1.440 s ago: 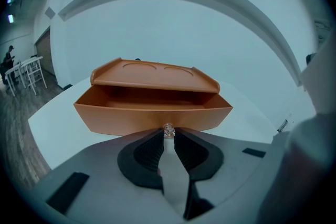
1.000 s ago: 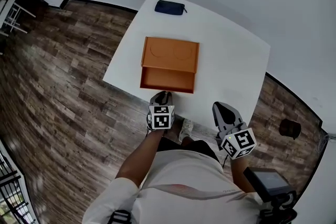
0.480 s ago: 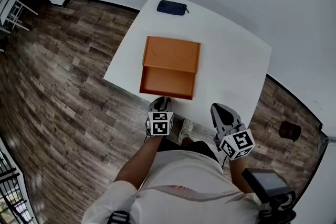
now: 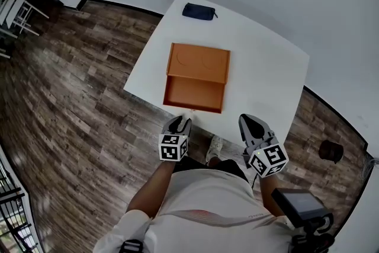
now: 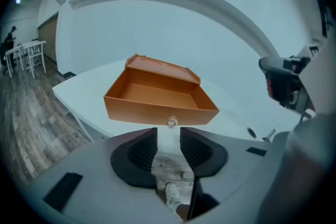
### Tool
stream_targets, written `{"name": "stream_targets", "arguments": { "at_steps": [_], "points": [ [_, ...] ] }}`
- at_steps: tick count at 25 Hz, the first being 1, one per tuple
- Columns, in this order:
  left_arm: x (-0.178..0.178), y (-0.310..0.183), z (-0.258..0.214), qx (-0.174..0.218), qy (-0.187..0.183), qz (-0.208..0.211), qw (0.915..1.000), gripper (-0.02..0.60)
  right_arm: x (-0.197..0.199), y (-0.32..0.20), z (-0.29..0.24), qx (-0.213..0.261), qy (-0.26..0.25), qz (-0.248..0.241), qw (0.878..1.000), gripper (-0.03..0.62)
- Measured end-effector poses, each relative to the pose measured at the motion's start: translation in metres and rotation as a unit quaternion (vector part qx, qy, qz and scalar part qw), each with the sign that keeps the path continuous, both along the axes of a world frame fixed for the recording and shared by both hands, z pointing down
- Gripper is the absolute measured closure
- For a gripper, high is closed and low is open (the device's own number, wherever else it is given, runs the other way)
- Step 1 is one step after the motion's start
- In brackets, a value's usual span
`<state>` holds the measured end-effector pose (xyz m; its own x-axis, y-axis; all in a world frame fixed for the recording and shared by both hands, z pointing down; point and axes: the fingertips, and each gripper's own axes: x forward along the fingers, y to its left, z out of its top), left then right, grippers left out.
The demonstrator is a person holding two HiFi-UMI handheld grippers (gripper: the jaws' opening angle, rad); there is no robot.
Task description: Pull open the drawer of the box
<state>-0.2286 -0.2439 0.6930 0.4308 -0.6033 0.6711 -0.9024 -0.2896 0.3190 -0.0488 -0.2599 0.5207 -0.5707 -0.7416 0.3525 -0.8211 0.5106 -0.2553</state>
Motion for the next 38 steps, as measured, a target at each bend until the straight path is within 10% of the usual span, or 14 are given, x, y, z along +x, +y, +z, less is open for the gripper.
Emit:
{"name": "stream_targets", "arguments": {
  "at_steps": [5, 13, 23, 38],
  "points": [
    [-0.030, -0.021, -0.078, 0.101, 0.011, -0.005, 0.9948, 0.531, -0.019, -0.016, -0.015, 0.019, -0.022, -0.015, 0.999, 0.591],
    [-0.066, -0.047, -0.219, 0.272, 0.011, -0.027, 0.9620, 0.571, -0.051, -0.025, -0.082, 0.089, -0.056, -0.027, 0.994, 0.591],
    [-0.074, -0.050, -0.321, 0.352, 0.007, -0.013, 0.9360, 0.571, -0.036, -0.037, -0.152, 0.174, -0.039, 0.008, 0.984, 0.591],
    [-0.082, -0.066, -0.324, 0.347, 0.034, -0.014, 0.9372, 0.571, -0.044, -0.048, -0.166, 0.190, -0.036, 0.005, 0.981, 0.591]
  ]
}}
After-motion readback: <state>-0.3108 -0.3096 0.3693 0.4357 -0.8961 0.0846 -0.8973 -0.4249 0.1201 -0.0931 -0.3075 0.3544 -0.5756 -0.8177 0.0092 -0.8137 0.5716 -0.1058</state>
